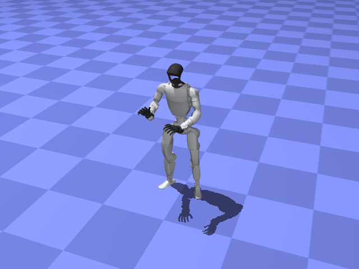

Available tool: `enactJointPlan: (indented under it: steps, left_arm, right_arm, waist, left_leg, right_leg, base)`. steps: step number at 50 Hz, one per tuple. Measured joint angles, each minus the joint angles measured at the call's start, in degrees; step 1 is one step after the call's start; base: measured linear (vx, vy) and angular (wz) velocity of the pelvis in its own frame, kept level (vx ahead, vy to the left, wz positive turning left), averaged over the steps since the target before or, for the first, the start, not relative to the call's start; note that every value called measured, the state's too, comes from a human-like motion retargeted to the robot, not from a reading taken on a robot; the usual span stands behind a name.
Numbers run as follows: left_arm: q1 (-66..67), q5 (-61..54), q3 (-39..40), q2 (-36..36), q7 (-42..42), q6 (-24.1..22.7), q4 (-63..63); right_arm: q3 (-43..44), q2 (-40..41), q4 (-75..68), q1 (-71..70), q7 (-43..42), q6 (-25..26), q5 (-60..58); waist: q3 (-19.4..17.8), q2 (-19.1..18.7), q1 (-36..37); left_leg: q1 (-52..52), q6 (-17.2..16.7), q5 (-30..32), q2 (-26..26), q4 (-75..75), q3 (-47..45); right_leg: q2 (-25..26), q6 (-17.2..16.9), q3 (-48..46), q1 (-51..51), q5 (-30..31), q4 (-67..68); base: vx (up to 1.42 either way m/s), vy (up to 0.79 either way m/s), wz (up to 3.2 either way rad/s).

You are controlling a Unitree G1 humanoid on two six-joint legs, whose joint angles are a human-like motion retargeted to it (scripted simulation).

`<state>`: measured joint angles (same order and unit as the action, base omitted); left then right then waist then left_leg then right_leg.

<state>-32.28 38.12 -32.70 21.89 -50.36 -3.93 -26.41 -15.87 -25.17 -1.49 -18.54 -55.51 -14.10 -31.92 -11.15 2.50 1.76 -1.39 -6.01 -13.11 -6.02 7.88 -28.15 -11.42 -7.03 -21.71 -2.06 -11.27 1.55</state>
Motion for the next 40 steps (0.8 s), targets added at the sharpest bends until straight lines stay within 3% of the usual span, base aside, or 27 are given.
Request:
enactJointPlan:
  steps: [2,5,7,12,16,25,40]
  left_arm:
    - [-0.79,1.31,-2.31,-0.78,2.89,0.54,-5.11]
    - [-3.40,-1.38,-5.40,-4.05,20.81,4.05,-14.55]
    - [-3.68,-3.94,-5.86,-5.02,24.90,6.20,-16.10]
    - [0.42,-2.43,-0.69,-1.02,10.72,3.07,-4.42]
    - [4.07,-2.92,3.55,0.82,6.92,1.69,2.49]
    - [2.21,-7.08,-0.03,-0.06,13.44,3.62,-1.46]
    - [3.86,-12.17,6.20,1.06,15.75,3.09,3.50]
  right_arm:
    - [-3.04,0.66,-6.93,-0.85,1.71,0.77,1.42]
    - [-7.30,4.69,-19.34,-3.87,18.40,2.66,16.61]
    - [-7.76,6.45,-21.54,-3.88,22.29,3.87,24.00]
    - [-4.66,5.61,-11.39,1.62,12.71,-1.63,19.04]
    - [-2.22,6.62,-6.71,6.00,12.86,-3.22,19.81]
    - [-3.96,8.52,-12.35,6.65,17.38,-2.16,34.17]
    - [4.74,1.26,-3.52,4.66,17.35,-0.64,29.27]
  waist:
    - [0.45,0.03,0.01]
    - [0.46,0.08,-0.03]
    - [-0.03,0.10,0.14]
    - [-1.30,0.42,0.98]
    - [-1.28,0.62,1.19]
    - [-1.81,0.70,1.36]
    - [-1.21,0.97,1.26]
  left_leg:
    - [-0.16,-0.10,-0.03,-0.04,-0.13,-0.01]
    - [-0.16,0.17,-0.21,-0.17,0.24,0.00]
    - [-0.12,0.34,-0.29,-0.20,0.52,-0.03]
    - [-0.17,0.53,-0.39,-0.14,0.70,-0.38]
    - [-0.39,0.72,-0.46,-0.04,0.45,-0.58]
    - [-0.63,1.17,-0.80,-0.10,1.10,0.13]
    - [-0.39,0.62,-0.42,0.29,0.92,-0.44]
  right_leg:
    - [0.06,0.11,-0.01,-0.09,-0.07,0.05]
    - [0.10,0.56,-0.01,-0.20,-0.15,0.19]
    - [0.06,0.74,0.06,-0.20,-0.18,0.28]
    - [-0.05,0.77,0.52,-0.05,-0.16,0.33]
    - [-0.01,0.77,0.69,-0.17,-0.05,0.03]
    - [-0.17,1.03,0.07,-0.96,-0.33,0.45]
    - [-0.57,1.12,0.78,-0.23,-0.33,0.51]
  base:
    - [0.00,0.00,0.00]
    - [0.00,0.00,0.00]
    - [0.00,0.00,0.00]
    - [0.00,0.00,0.00]
    - [0.00,0.00,0.00]
    - [0.00,0.00,0.00]
    - [0.00,0.00,0.00]
